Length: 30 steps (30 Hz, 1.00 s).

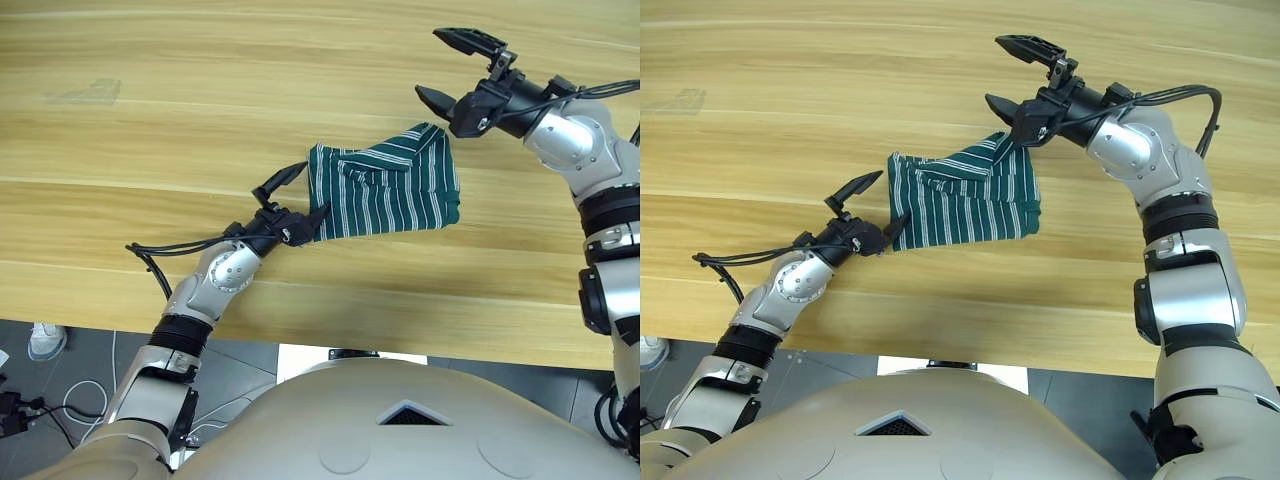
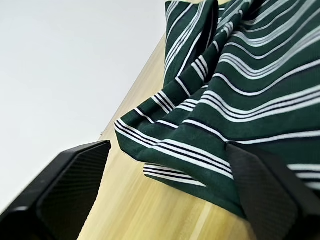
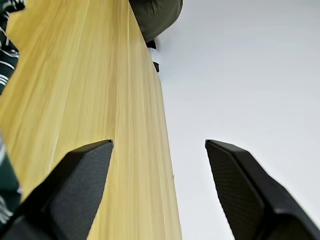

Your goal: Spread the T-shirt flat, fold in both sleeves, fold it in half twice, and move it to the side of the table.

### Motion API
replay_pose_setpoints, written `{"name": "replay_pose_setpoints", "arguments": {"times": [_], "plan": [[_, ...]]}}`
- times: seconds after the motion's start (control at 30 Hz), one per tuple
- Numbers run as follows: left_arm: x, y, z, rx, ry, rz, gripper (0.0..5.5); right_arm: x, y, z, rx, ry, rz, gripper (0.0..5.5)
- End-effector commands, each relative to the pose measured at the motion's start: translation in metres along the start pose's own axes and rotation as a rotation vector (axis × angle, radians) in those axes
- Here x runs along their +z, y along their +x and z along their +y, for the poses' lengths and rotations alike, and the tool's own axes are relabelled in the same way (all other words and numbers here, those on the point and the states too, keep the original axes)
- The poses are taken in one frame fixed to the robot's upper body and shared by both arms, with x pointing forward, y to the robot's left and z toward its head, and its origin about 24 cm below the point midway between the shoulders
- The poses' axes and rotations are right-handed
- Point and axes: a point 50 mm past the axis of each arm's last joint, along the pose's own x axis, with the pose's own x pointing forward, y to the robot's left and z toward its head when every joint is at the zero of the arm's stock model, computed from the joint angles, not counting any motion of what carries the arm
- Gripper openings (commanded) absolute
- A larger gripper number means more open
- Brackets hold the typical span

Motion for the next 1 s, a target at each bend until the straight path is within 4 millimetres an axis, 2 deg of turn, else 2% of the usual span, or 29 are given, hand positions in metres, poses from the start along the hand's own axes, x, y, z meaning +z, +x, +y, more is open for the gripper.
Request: {"name": "replay_pose_setpoints", "arguments": {"times": [0.03,0.17,0.27,0.4,0.6,0.73,1.0], "plan": [[-0.010,-0.010,-0.020,-0.109,0.013,0.083,4.26,0.021,-0.002,0.029,0.062,0.203,-0.148,3.42],[-0.009,-0.009,-0.020,-0.102,0.014,0.081,4.26,0.030,-0.009,0.054,0.219,0.294,-0.187,3.42],[-0.008,-0.008,-0.020,-0.102,0.015,0.076,4.27,0.027,-0.014,0.069,0.310,0.294,-0.154,3.92],[-0.007,-0.008,-0.020,-0.104,0.014,0.075,4.27,0.023,-0.015,0.077,0.355,0.276,-0.124,4.53],[-0.007,-0.009,-0.019,-0.102,0.011,0.072,4.27,0.005,-0.013,0.071,0.320,0.176,-0.013,5.36],[-0.008,-0.008,-0.020,-0.107,0.012,0.074,4.27,-0.004,-0.010,0.064,0.275,0.103,0.038,5.39],[-0.012,-0.007,-0.022,-0.123,0.012,0.087,4.27,-0.010,0.010,0.039,0.190,0.029,0.062,5.39]]}}
